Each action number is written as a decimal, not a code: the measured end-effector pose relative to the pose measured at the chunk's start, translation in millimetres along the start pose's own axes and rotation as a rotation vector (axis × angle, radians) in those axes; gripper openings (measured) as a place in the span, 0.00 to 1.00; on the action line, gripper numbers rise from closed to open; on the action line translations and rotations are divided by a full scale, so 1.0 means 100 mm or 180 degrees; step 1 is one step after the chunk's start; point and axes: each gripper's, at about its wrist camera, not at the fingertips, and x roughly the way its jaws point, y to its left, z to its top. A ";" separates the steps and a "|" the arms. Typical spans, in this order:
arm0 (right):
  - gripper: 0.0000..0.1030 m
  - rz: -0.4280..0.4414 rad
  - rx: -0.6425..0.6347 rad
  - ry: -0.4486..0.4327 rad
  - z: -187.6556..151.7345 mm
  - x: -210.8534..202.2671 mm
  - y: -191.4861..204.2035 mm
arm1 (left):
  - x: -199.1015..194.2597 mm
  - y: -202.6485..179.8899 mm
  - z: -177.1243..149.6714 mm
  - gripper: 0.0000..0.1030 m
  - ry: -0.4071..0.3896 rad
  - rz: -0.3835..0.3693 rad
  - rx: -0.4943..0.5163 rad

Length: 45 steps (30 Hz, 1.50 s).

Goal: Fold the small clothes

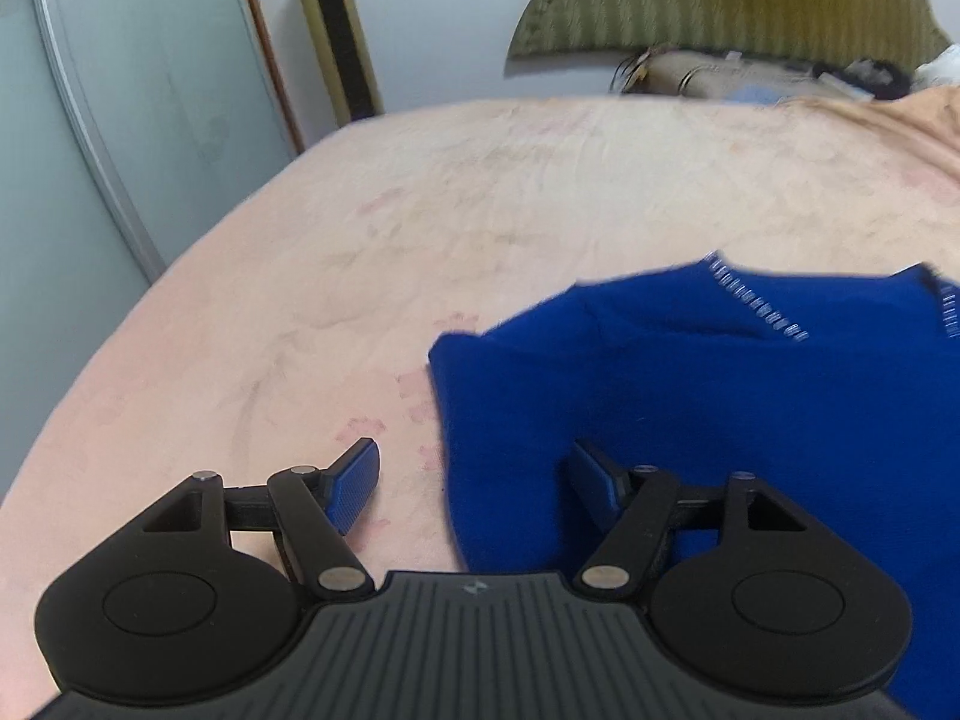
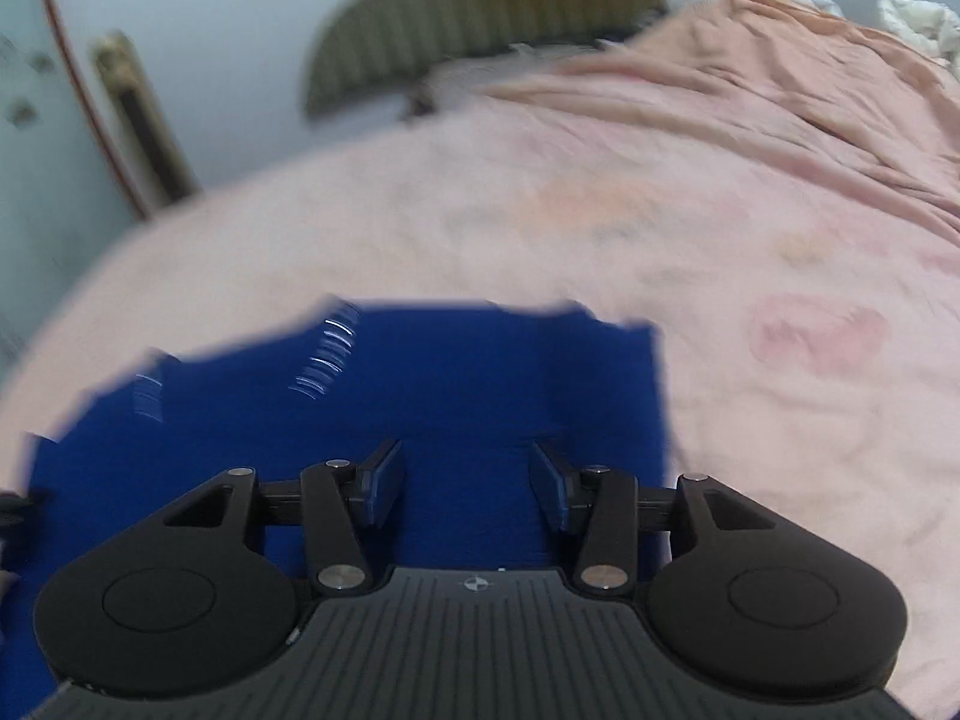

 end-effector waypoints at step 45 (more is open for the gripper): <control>0.44 0.0255 0.0374 -0.0182 -1.59 -1.71 -0.60 | -0.78 0.66 -1.09 0.74 0.0423 -0.0952 -0.0146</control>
